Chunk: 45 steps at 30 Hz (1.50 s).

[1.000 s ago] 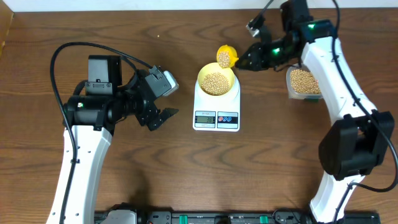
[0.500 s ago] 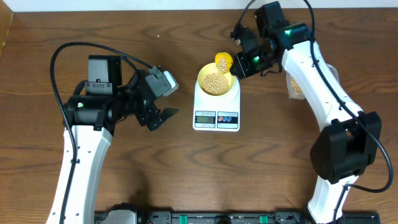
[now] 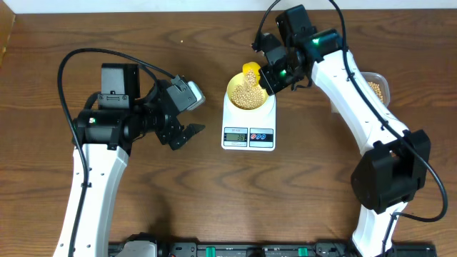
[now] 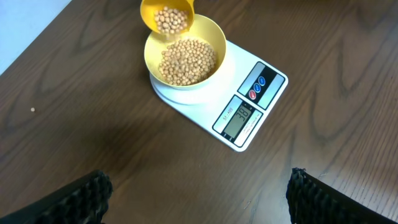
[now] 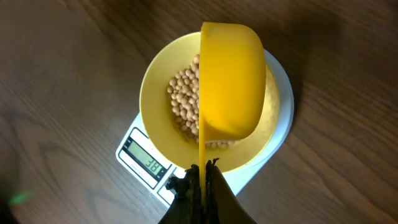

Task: Scoop item into bowl and weigh 50g on scale
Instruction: 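Tilt the yellow scoop with the right gripper to pour soybeans into bowl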

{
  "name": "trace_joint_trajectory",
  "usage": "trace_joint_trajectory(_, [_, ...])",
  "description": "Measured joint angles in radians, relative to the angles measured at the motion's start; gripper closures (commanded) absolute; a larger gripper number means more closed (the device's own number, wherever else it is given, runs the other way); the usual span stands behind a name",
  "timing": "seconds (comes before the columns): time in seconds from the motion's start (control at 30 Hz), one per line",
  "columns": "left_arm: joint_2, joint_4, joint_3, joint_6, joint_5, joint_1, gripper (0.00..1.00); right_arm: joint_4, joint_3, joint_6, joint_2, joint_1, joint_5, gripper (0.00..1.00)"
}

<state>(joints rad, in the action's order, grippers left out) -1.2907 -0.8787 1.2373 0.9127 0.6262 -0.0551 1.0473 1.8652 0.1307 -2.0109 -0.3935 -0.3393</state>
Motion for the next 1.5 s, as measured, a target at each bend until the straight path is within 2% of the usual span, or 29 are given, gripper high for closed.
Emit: trace_joint_trajectory(1.5, [0.000, 0.000, 0.000, 0.000, 0.000, 0.000, 0.08, 0.029, 0.013, 0.098, 0.000, -0.009, 0.023, 0.99])
